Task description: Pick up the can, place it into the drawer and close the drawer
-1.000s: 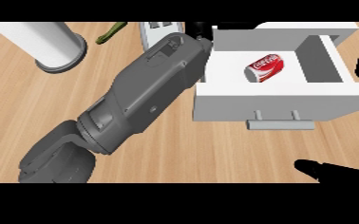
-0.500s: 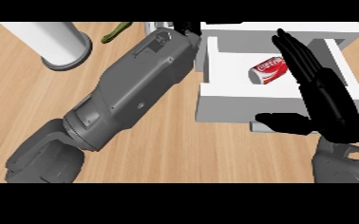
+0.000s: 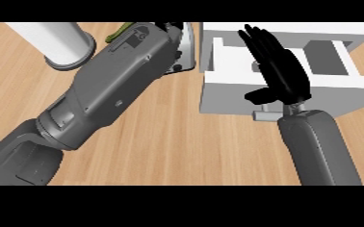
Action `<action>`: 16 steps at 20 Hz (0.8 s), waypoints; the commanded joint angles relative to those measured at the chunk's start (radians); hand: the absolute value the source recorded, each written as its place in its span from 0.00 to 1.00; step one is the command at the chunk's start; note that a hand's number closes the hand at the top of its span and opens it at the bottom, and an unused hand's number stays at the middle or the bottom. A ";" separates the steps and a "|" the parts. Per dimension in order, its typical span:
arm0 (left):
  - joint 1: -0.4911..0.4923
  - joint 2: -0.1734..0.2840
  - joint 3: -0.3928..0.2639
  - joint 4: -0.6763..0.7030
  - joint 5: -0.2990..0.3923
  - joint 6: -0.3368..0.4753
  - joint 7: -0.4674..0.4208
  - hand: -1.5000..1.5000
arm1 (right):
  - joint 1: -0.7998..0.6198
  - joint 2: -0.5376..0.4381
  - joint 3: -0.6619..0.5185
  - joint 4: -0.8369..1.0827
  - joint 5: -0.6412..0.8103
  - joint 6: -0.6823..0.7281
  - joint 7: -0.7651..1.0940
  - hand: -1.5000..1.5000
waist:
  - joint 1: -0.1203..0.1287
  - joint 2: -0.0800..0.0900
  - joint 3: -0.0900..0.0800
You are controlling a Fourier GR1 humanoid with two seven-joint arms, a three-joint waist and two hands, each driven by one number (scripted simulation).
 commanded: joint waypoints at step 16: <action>0.199 0.213 0.008 -0.314 -0.092 0.005 0.121 0.00 | -0.321 0.031 -0.127 0.812 0.172 -0.523 -0.049 0.00 | 0.022 0.009 0.001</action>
